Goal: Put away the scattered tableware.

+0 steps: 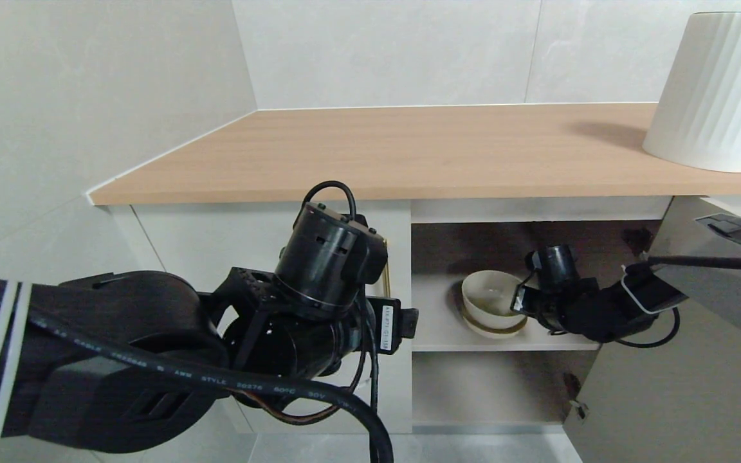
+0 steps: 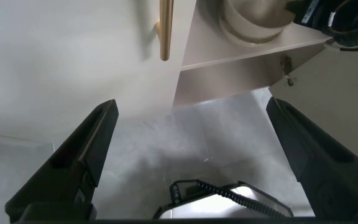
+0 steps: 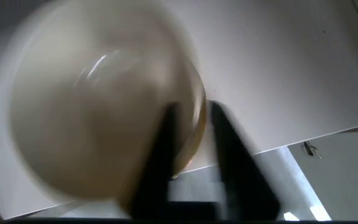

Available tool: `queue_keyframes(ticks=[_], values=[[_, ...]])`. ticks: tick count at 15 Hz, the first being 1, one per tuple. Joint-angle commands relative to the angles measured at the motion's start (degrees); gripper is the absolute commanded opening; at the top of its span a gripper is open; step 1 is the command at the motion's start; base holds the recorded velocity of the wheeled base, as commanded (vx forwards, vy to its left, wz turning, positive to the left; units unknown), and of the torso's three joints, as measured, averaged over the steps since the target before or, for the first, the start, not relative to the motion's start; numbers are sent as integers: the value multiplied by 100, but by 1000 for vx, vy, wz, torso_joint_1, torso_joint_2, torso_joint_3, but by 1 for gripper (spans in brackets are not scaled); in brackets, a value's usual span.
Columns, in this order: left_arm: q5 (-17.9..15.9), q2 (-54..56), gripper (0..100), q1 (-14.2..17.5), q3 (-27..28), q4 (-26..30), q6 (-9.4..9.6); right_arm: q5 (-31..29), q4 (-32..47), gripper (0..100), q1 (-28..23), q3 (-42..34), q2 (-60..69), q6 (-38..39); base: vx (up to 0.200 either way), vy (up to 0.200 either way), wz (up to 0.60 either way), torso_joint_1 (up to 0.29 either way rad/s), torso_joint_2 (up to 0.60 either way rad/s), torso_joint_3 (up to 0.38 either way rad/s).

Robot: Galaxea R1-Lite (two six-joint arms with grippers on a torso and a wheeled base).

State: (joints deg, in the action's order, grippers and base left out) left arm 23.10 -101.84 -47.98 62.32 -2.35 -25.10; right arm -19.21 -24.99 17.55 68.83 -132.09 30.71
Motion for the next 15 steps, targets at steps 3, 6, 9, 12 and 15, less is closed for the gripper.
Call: queue_keyframes(ticks=[3,6,9,12,15], values=[[1,-11,100,-1,0,-2,-4,5,3,100,11,-36,16,-3,0,0,0,0,0,0],[1,-29,100,-1,0,-2,-4,40,47,100,125,-221,306,-3,0,0,0,0,0,0],[1,-38,100,8,0,-2,-4,568,609,100,442,-634,1036,-144,0,0,0,0,0,0],[1,-20,100,8,-53,-2,-21,849,2007,100,767,-739,1941,-135,0,0,0,0,0,0],[1,-29,100,70,-88,-2,-21,858,2701,100,1057,-897,2732,-144,-133,0,0,3,3,2]])
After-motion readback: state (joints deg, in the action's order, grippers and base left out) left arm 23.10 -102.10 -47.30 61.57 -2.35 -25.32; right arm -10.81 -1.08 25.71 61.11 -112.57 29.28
